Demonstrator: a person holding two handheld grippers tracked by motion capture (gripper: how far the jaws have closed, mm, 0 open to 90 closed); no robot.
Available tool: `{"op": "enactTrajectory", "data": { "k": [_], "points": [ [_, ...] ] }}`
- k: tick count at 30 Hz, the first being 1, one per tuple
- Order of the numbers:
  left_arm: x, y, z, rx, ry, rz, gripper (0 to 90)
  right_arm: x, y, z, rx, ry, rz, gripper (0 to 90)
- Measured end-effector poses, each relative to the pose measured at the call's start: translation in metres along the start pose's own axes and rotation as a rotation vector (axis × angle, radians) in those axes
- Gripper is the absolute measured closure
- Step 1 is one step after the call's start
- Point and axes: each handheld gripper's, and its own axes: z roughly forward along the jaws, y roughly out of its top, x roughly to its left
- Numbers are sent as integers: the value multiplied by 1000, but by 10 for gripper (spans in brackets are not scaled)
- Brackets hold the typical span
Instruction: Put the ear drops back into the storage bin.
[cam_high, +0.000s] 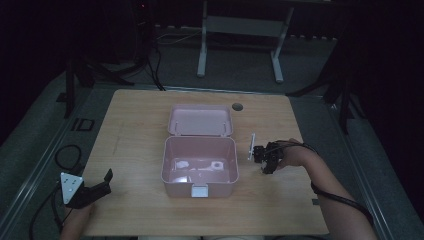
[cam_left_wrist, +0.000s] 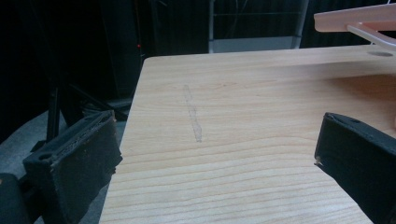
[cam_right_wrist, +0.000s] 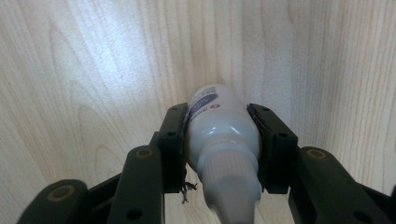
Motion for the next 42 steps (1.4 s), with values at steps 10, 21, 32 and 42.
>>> {"op": "enactTrajectory", "data": {
  "k": [10,21,32,42],
  "points": [
    [0,0,0,3,1,0,4,21,0,0,19,-40,-119,596],
    [0,0,0,3,1,-1,3,34,-2,-7,42,-63,-175,596],
    [0,0,0,4,2,-2,3,47,-1,-14,50,-46,-196,597],
    [0,0,0,4,1,-2,3,54,1,-28,30,-28,-182,597]
  ]
}}
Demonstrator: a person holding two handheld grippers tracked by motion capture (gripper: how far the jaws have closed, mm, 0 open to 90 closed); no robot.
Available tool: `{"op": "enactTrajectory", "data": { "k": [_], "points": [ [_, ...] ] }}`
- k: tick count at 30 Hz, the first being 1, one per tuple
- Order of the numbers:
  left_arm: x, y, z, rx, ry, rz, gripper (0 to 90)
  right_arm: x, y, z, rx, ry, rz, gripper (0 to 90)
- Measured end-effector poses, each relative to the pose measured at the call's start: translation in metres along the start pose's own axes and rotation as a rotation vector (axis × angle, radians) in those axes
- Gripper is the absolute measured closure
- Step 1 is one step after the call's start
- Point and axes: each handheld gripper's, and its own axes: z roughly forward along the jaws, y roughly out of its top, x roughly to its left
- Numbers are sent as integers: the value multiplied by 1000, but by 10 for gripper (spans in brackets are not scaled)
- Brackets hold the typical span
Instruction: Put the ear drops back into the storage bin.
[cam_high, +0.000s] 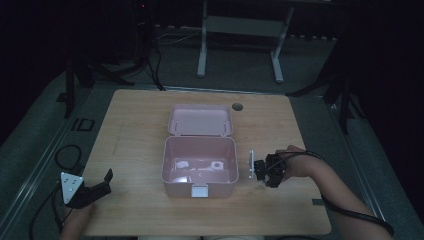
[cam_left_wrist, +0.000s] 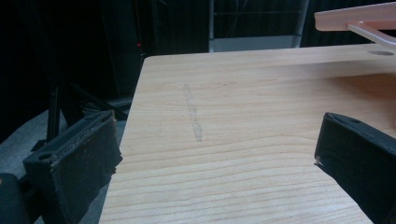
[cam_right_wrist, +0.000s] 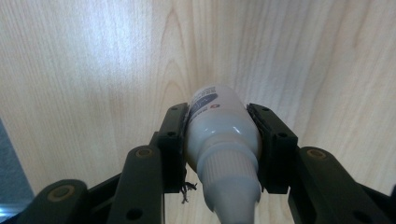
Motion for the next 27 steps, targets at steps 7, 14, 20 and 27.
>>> {"op": "enactTrajectory", "data": {
  "k": [7,14,20,27],
  "points": [
    [0,0,0,0,0,1,3,1,2,-14,-5,-6,3,597],
    [0,0,0,0,1,0,4,2,6,-25,6,-7,-7,597],
    [0,0,0,-1,-1,-1,3,4,11,-38,19,-5,-7,597],
    [0,0,0,-2,-2,1,3,3,19,-59,9,-16,-10,597]
  ]
}}
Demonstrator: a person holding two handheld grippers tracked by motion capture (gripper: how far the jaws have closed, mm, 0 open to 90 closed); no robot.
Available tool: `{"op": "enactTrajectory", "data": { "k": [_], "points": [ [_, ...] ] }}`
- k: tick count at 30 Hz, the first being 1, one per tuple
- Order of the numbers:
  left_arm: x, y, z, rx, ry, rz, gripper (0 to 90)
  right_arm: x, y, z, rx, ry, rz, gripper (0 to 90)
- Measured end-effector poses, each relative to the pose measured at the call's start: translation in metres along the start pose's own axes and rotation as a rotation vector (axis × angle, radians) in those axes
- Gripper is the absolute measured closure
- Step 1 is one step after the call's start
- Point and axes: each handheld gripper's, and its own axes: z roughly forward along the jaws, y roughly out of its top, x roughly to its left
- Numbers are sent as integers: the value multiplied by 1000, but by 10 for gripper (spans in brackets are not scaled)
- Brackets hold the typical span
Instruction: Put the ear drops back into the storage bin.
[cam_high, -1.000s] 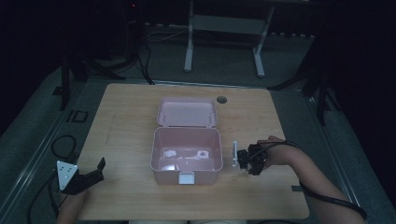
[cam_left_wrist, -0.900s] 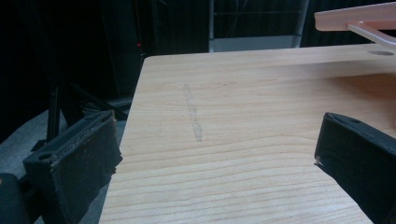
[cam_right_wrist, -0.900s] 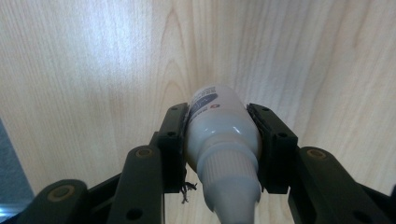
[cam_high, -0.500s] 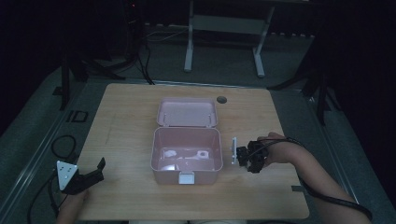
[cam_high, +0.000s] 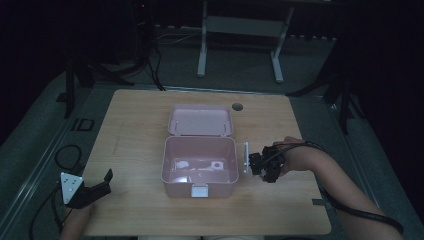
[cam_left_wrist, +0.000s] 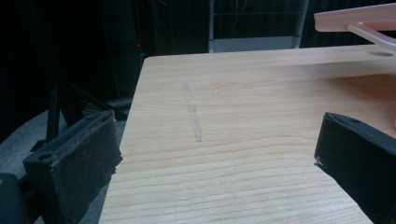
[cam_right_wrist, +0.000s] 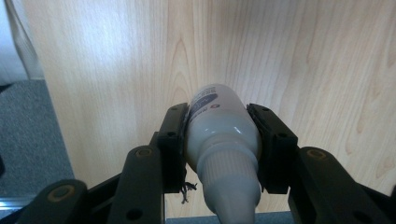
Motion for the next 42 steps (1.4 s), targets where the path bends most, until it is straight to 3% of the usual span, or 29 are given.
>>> {"op": "enactTrajectory", "data": {
  "k": [7,19,33,42],
  "points": [
    [0,0,0,1,0,1,3,-2,9,-17,-4,18,0,597],
    [0,0,0,-1,-2,-2,4,-7,28,-47,6,4,-8,597],
    [0,0,0,1,-6,-4,3,-12,55,-69,-1,1,-43,597],
    [0,0,0,1,-7,-3,4,-10,75,-77,-44,1,-77,597]
  ]
}}
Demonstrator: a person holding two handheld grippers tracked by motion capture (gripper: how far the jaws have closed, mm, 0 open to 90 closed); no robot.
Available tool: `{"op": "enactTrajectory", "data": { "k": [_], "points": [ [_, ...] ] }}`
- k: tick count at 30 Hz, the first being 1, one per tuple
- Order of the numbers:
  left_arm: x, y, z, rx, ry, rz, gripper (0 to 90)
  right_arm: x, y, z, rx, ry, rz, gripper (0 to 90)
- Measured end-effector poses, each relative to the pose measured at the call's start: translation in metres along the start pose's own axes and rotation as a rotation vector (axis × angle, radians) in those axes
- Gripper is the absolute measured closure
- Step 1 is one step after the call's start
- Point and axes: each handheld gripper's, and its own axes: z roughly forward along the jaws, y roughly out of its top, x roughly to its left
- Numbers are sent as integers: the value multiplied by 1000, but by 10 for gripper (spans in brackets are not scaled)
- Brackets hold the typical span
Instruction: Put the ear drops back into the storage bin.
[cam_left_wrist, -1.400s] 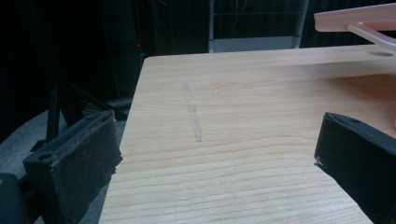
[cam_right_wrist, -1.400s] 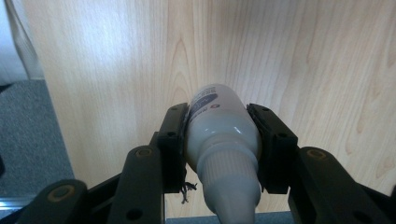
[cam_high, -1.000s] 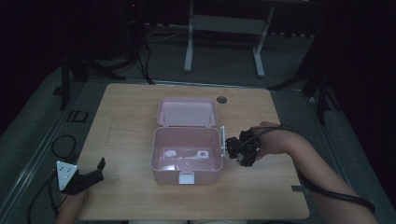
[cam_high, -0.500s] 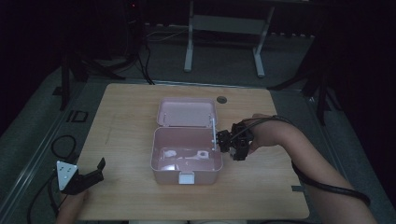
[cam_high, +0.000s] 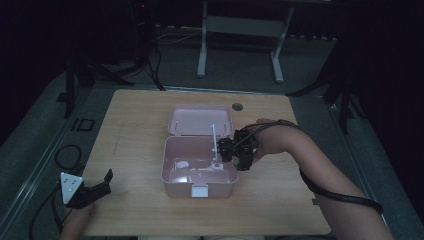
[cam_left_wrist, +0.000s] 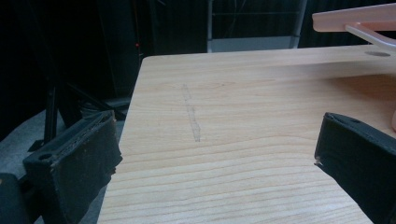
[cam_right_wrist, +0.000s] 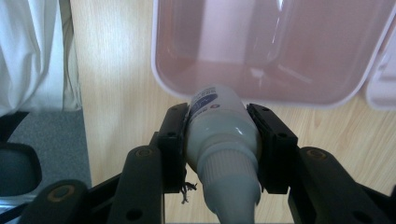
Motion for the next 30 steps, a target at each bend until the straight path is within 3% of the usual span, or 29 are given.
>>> {"op": "enactTrajectory", "data": {
  "k": [10,22,28,30],
  "points": [
    [0,0,0,1,-3,-1,4,-7,16,9,-18,8,-3,597],
    [0,0,0,2,-4,-3,4,-22,27,56,-22,35,43,597],
    [0,0,0,3,-4,-2,4,-26,32,73,-36,37,80,597],
    [0,0,0,3,-4,0,4,-25,34,78,-41,39,72,597]
  ]
}}
